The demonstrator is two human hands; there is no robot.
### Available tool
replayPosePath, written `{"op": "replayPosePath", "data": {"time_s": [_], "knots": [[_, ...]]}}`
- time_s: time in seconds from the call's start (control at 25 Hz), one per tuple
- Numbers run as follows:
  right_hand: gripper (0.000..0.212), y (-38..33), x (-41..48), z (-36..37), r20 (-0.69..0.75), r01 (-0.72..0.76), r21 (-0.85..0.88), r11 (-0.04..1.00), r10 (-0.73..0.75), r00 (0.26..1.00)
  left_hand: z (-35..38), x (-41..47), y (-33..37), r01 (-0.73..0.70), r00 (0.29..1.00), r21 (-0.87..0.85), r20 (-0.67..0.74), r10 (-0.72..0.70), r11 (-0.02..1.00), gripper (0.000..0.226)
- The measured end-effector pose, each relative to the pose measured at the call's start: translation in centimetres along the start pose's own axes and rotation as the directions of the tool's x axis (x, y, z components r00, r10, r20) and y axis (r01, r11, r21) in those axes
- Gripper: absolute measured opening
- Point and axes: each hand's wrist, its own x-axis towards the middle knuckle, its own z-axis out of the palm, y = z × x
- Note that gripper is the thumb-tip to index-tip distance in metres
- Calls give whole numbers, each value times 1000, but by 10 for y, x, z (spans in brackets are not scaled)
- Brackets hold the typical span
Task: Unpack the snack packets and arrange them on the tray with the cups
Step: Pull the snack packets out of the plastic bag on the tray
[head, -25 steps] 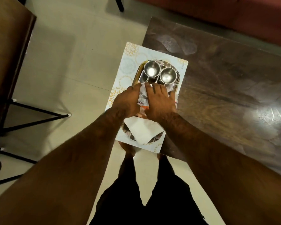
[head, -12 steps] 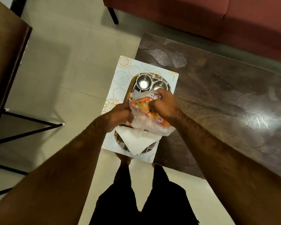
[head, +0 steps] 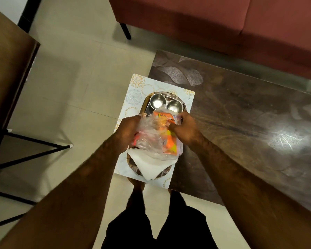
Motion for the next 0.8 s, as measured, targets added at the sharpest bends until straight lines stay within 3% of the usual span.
{"op": "replayPosePath", "data": {"time_s": [0.12, 0.2, 0.36, 0.44, 0.52, 0.64, 0.72, 0.8], "knots": [[41, 1, 1, -2, -68, -5, -104, 995, -2, 998, -25, -10, 11, 117, 948, 132, 281, -151, 984, 52], [49, -1, 1, -1, -66, -23, -143, 990, 14, 998, -35, -17, 14, 87, 896, 217, 409, -172, 972, 41], [63, -13, -17, -3, -72, 40, -162, 986, -52, 996, -37, -20, 17, -39, 963, 50, 267, 24, 998, 29], [51, -24, -33, -6, -56, 133, -125, 983, -141, 988, -32, -24, 16, -116, 974, 67, 205, 101, 991, 27], [37, -38, -51, -7, 91, 183, 2, 983, -182, 979, -22, -31, 17, -179, 976, 132, 149, 159, 975, 27], [50, -57, -74, -5, 299, 214, 45, 976, -217, 929, -10, -42, 23, -280, 959, 194, 106, 264, 940, 25], [57, -63, -82, -4, 266, 232, 38, 972, -233, 935, -7, -47, 29, -254, 966, 160, 98, 241, 954, 26], [49, -64, -82, -6, 177, 230, 36, 973, -232, 956, -7, -50, 33, -158, 980, 134, 140, 140, 978, 30]]}}
